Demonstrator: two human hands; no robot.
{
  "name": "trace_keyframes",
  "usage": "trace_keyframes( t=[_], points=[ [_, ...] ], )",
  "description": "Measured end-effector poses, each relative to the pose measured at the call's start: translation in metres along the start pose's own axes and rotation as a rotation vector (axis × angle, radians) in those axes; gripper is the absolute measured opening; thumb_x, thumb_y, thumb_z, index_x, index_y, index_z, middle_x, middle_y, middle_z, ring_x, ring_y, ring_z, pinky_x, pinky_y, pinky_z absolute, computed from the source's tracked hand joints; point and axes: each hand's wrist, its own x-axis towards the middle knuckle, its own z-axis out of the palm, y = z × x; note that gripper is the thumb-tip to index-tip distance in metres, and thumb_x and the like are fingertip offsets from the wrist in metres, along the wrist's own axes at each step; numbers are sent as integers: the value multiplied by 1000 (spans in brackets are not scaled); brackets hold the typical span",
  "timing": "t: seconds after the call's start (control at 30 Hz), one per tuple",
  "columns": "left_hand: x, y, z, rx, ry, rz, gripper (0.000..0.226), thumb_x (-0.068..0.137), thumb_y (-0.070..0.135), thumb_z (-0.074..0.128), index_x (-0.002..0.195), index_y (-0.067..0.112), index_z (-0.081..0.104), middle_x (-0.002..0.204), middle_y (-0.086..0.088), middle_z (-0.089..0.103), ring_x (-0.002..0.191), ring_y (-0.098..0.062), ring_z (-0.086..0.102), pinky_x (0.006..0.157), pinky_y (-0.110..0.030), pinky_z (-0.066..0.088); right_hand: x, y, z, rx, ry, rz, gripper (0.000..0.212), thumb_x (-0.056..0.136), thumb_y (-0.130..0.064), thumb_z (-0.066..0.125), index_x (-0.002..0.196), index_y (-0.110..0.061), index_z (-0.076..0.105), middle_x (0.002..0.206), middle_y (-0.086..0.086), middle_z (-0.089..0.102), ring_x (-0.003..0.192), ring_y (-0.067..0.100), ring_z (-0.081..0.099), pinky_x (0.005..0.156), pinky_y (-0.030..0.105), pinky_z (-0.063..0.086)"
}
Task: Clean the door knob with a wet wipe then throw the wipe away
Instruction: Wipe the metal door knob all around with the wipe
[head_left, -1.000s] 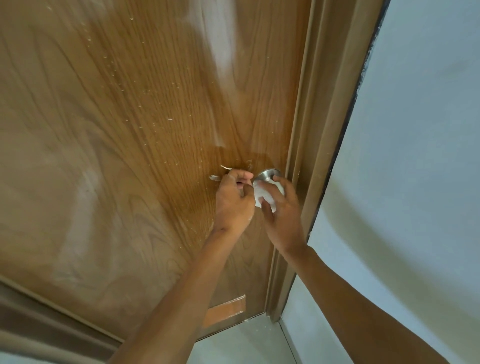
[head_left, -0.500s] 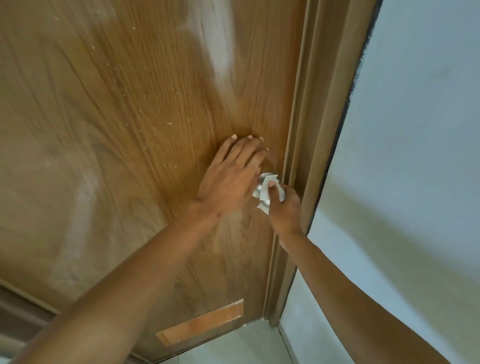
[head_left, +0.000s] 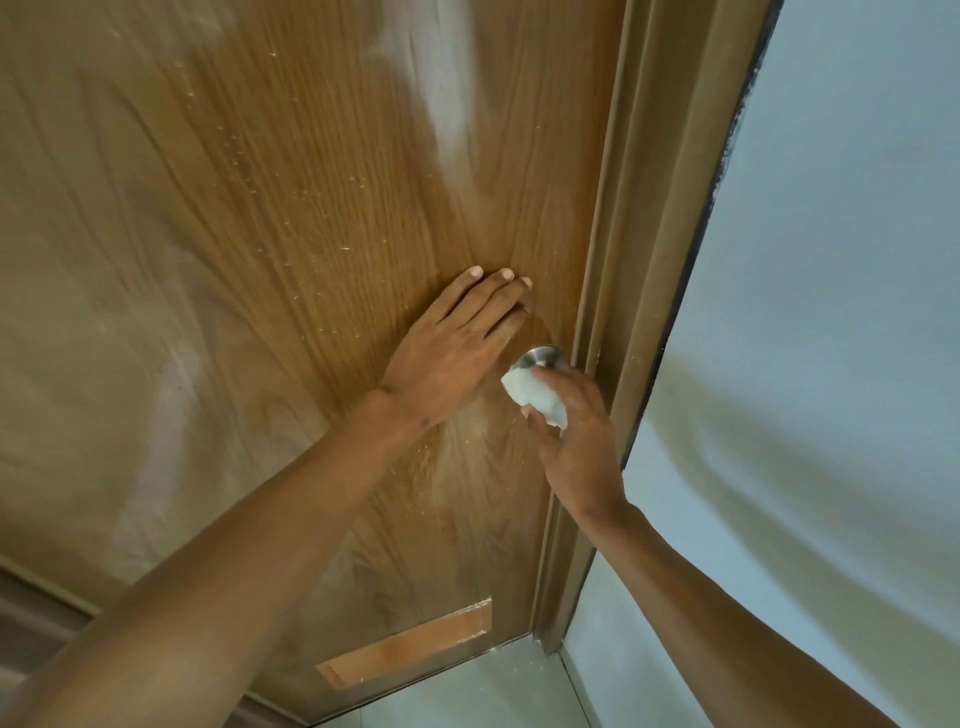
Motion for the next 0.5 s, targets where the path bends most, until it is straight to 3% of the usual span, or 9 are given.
trace_keyframes(
  t=[0.1, 0.2, 0.27, 0.37, 0.43, 0.5],
  points=[
    [0, 4, 2, 25, 15, -24, 39, 94, 21, 53, 132, 14, 51, 148, -7, 43, 138, -23, 37, 119, -40, 21, 10, -10, 7, 51, 79, 135, 53, 87, -30, 71, 130, -6, 52, 124, 8, 62, 101, 7, 55, 79, -7, 37],
    [0, 6, 1, 26, 8, -40, 38, 93, 22, 55, 130, 14, 54, 149, -6, 43, 139, -22, 36, 119, -40, 21, 19, -14, 10, 167, 56, 336, 53, 88, -34, 68, 127, -3, 48, 111, 6, 60, 91, 10, 58, 64, -2, 44],
    [0, 7, 1, 17, 16, -50, 37, 92, 21, 56, 128, 14, 55, 148, -6, 44, 139, -22, 36, 119, -40, 22, 25, -14, 8, 238, -1, 523, 46, 88, -41, 65, 120, -10, 52, 104, 1, 60, 91, 17, 65, 61, 7, 51],
    [0, 7, -1, 3, 24, -50, 35, 92, 21, 55, 127, 13, 57, 147, -7, 45, 138, -23, 38, 118, -41, 25, 43, -14, -3, 459, -168, 949, 38, 86, -49, 65, 99, -15, 53, 96, 5, 65, 78, 19, 69, 62, 26, 58],
    [0, 7, -2, -12, 29, -52, 33, 94, 21, 52, 126, 13, 57, 146, -7, 46, 138, -23, 38, 117, -41, 27, 51, -16, -9, 664, -273, 1163, 40, 85, -45, 67, 104, -12, 56, 94, 10, 65, 67, 19, 66, 57, 28, 55],
    [1, 8, -3, -32, 35, -60, 32, 96, 21, 48, 125, 12, 57, 146, -8, 46, 137, -23, 39, 117, -41, 27, 53, -16, -12, 844, -322, 1227, 37, 88, -42, 63, 106, -10, 58, 79, 10, 63, 54, 17, 58, 50, 25, 46]
  ],
)
